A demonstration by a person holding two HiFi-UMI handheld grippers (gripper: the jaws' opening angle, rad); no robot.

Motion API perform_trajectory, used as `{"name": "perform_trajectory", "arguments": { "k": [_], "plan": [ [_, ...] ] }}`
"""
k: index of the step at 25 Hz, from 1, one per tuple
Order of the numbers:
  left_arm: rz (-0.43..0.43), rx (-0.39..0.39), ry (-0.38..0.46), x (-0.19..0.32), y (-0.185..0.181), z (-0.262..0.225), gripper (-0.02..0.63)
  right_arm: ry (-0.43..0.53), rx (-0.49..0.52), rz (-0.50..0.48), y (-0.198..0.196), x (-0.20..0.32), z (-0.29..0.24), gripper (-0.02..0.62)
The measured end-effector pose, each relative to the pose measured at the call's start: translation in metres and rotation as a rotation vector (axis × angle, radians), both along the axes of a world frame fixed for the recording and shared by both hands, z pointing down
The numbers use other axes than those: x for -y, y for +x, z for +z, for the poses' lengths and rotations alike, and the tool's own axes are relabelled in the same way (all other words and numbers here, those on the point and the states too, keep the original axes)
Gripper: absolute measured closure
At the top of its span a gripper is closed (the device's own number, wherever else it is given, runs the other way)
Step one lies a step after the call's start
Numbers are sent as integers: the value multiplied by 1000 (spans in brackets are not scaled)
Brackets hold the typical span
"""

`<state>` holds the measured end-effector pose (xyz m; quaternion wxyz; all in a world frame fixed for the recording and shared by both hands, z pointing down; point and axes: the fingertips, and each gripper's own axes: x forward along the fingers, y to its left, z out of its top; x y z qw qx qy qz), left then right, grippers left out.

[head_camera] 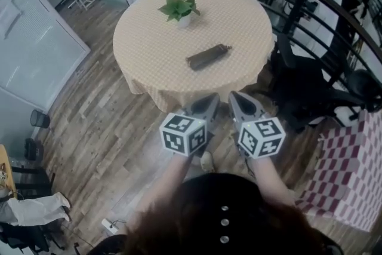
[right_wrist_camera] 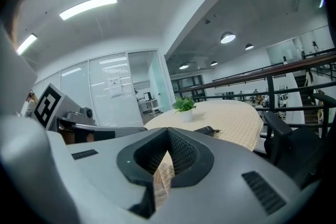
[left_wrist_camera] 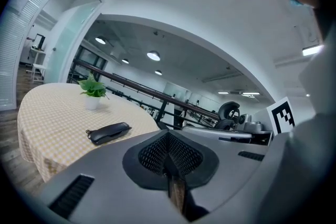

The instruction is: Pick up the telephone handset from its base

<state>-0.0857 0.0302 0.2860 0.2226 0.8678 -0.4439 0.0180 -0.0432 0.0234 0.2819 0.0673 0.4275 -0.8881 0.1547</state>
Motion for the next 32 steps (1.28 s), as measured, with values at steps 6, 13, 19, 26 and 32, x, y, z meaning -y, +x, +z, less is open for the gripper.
{"name": "perform_trajectory", "arguments": {
  "k": [6,13,19,26,32],
  "plan": [
    [40,3,-14,22,-3,4,601,-7,10,21,-10,27,1,588],
    [35,23,-35,42,-11,15,601,-5,5,10,-10,33,5,586],
    [48,54,-46,51,-8,17,601,-14,12,10,-6,42,8,587],
    [35,93,-48,66,-6,20,601,-20,28,-14,-6,63,8,586],
    [20,101,-70,87,-10,27,601,-45,27,-50,-9,83,20,588]
  ]
}}
